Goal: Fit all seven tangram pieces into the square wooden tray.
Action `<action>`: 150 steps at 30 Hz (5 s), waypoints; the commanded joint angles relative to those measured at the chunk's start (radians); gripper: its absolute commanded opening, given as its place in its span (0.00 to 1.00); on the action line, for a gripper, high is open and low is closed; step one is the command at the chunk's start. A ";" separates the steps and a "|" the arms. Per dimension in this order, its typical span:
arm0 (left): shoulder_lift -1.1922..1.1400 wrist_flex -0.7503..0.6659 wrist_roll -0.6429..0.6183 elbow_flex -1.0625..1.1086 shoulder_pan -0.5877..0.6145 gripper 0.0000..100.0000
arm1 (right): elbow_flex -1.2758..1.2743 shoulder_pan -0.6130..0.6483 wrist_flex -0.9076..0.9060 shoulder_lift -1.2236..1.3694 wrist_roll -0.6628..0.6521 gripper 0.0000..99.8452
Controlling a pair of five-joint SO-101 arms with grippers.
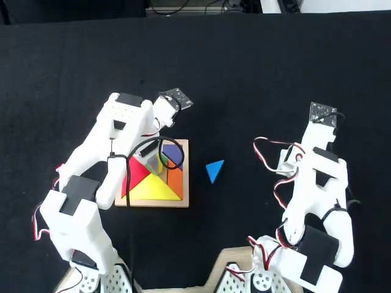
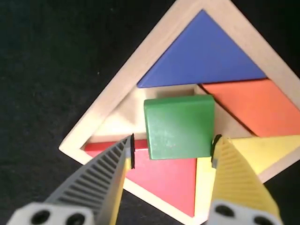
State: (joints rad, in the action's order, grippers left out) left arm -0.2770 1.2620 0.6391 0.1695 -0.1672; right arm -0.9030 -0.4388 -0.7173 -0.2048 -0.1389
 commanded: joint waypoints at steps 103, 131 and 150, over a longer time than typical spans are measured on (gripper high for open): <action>-0.087 -0.043 0.028 0.030 -0.053 0.04 | 0.053 0.034 -0.008 0.004 -0.037 0.01; 0.161 -0.043 -0.319 -0.070 -0.320 0.25 | 0.085 -0.140 0.003 0.002 0.107 0.01; -0.041 -0.167 -0.614 -0.125 -0.452 0.26 | 0.077 -0.106 0.021 0.002 0.089 0.01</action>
State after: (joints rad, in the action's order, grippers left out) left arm -0.3230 1.1070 0.0345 0.0944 -0.6137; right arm -0.8677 -0.5600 -0.7158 -0.2048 -0.0376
